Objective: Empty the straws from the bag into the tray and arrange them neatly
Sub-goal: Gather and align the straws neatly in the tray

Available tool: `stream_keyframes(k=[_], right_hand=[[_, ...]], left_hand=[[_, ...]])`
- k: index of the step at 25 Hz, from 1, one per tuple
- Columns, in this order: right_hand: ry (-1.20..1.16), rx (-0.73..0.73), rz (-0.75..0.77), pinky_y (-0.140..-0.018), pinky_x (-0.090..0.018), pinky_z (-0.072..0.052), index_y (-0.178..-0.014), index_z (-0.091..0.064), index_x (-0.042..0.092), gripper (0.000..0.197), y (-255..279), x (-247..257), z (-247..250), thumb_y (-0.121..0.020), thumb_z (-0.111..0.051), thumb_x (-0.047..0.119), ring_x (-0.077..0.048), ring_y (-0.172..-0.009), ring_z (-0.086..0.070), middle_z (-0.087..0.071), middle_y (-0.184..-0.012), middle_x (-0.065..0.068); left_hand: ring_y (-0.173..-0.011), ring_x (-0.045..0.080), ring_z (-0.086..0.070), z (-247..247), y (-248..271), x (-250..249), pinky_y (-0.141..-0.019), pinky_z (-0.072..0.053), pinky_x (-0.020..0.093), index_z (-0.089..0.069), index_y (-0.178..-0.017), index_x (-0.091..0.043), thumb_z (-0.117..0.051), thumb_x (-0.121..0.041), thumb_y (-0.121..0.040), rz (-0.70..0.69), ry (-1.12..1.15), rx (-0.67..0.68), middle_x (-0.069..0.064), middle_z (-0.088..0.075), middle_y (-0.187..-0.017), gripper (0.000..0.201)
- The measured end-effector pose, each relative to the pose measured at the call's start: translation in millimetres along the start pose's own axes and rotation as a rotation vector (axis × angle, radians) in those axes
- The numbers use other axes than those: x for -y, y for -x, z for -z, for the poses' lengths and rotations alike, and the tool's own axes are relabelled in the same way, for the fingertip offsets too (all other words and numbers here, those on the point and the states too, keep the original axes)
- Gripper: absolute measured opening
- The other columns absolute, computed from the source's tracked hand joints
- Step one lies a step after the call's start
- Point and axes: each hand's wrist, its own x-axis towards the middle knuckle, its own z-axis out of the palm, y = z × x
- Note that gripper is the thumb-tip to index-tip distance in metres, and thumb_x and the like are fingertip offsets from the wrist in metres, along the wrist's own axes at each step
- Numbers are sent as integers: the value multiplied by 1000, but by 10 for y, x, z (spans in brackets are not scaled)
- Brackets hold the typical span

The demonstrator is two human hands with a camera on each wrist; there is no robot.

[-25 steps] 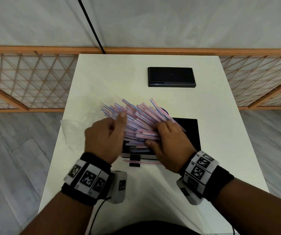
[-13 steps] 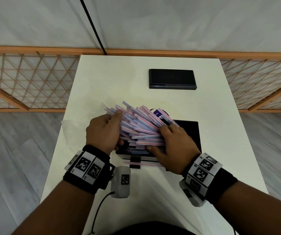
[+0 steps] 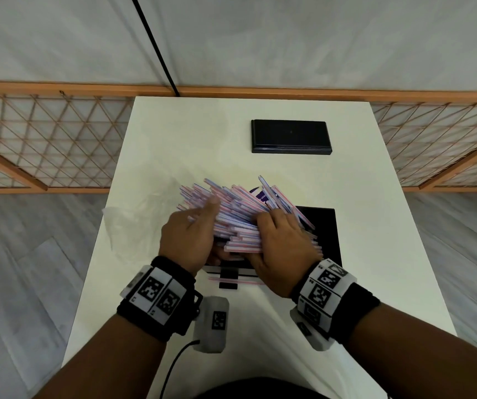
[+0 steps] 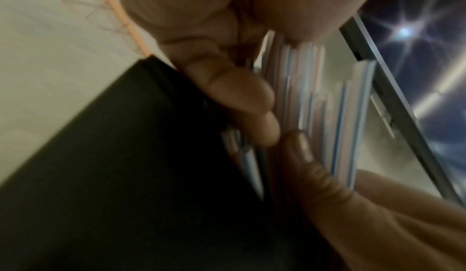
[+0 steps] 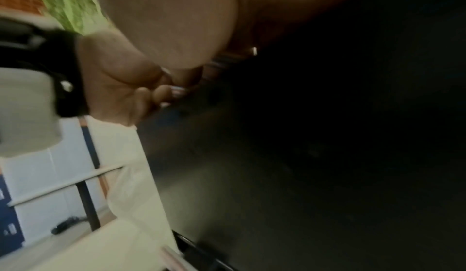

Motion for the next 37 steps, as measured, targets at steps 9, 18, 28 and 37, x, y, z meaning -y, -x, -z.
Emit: stream_keyframes(k=[9, 18, 28, 37], right_hand=[[31, -138, -45, -79, -37, -49, -106, -62, 21, 49, 219, -454, 261, -74, -70, 57, -30, -95, -49, -48, -104, -6], [142, -133, 4, -96, -47, -48, -136, -51, 19, 66, 138, -417, 244, -82, -52, 57, -34, -120, -51, -48, -145, -4], [97, -210, 334, -105, -46, -42, -135, -53, 14, 54, 163, 19, 207, -84, -57, 32, -32, -131, -49, -45, -150, -7], [-69, -273, 346, -103, -44, -44, -126, -58, 13, 53, 91, -48, 304, -77, -70, 29, -34, -121, -52, -52, -137, -12]], left_hand=[[-81, 14, -57, 117, -128, 85, -72, -45, 19, -45, -113, -18, -74, -71, -66, -90, 124, -329, 2, -55, -105, 76], [-122, 35, -62, -78, -199, -94, -108, -43, 60, -71, -110, -23, -83, -52, -47, 127, 723, -126, 7, -69, -125, 70], [-96, 32, -64, -121, -122, -161, -94, -52, 59, -66, -96, -22, -76, -28, -71, 138, 760, -169, 19, -64, -113, 27], [-90, 27, -66, -150, -135, -168, -81, -56, 44, -61, -114, -16, -71, -13, -90, 177, 788, -193, 25, -64, -124, 26]])
